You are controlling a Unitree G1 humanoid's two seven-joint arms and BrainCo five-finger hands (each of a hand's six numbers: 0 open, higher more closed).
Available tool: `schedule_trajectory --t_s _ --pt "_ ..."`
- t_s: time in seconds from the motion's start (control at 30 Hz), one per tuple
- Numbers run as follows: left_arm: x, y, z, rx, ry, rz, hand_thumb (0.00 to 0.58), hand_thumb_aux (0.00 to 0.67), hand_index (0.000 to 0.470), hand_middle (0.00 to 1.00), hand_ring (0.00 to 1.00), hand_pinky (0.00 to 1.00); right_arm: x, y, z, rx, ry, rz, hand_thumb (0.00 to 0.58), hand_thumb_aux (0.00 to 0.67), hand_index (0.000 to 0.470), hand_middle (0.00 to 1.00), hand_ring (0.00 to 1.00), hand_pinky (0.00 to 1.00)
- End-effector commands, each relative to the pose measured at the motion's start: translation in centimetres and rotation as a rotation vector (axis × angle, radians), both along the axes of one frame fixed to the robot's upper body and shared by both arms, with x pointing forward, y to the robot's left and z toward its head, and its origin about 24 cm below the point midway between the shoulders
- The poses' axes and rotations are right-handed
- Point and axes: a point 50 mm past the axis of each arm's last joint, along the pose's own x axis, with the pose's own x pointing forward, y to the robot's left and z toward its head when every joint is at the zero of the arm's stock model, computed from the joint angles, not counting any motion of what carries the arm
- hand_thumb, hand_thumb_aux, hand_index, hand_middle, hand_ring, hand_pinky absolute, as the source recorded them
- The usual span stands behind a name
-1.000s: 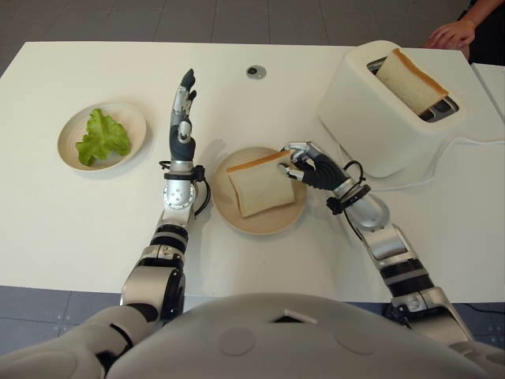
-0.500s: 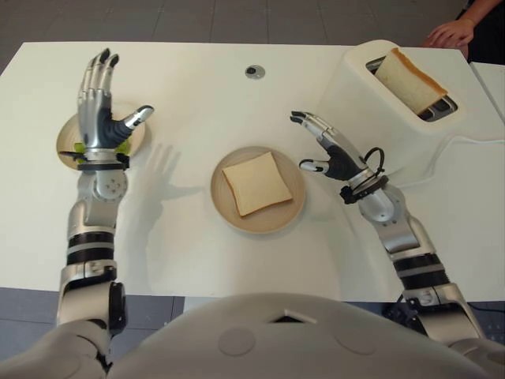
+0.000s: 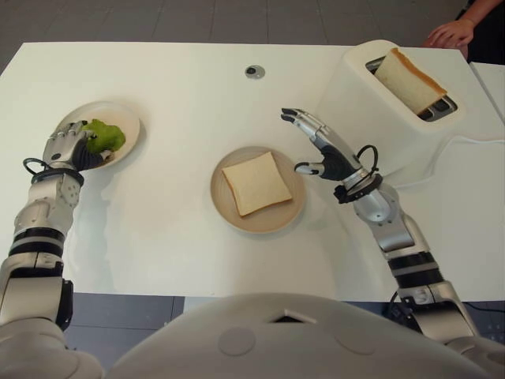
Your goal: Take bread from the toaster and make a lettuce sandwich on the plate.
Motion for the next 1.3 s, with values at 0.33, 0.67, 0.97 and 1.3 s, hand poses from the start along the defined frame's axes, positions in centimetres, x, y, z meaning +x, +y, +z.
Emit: schedule_trajectory --t_s 0.33,0.67,0.97,1.3 --pt "1.2 -9.0 5.1 -0.376 -0.454 -0.417 0.58 0.67 0.47 0.0 0.0 0.0 0.0 0.7 0.4 0.049 -0.023 0.027 0.0 0.0 0.0 0.0 0.0 0.0" --pt "-3.4 -23.3 -0.2 -0.777 -0.087 -1.021 0.58 0.67 0.47 0.0 0.0 0.0 0.4 -1.5 2.3 0.087 -0.09 -0.038 0.0 0.0 0.0 0.0 0.0 0.0" --pt "-3.0 -23.2 -2.7 -0.693 0.055 -0.99 0.58 0.67 0.47 0.0 0.0 0.0 0.4 -2.9 3.2 0.08 -0.119 -0.077 0.0 0.0 0.0 0.0 0.0 0.0" --pt "-0.6 -21.9 1.6 -0.642 -0.254 -0.951 0.58 0.67 0.47 0.0 0.0 0.0 0.3 -3.3 2.8 0.08 -0.108 -0.095 0.0 0.0 0.0 0.0 0.0 0.0"
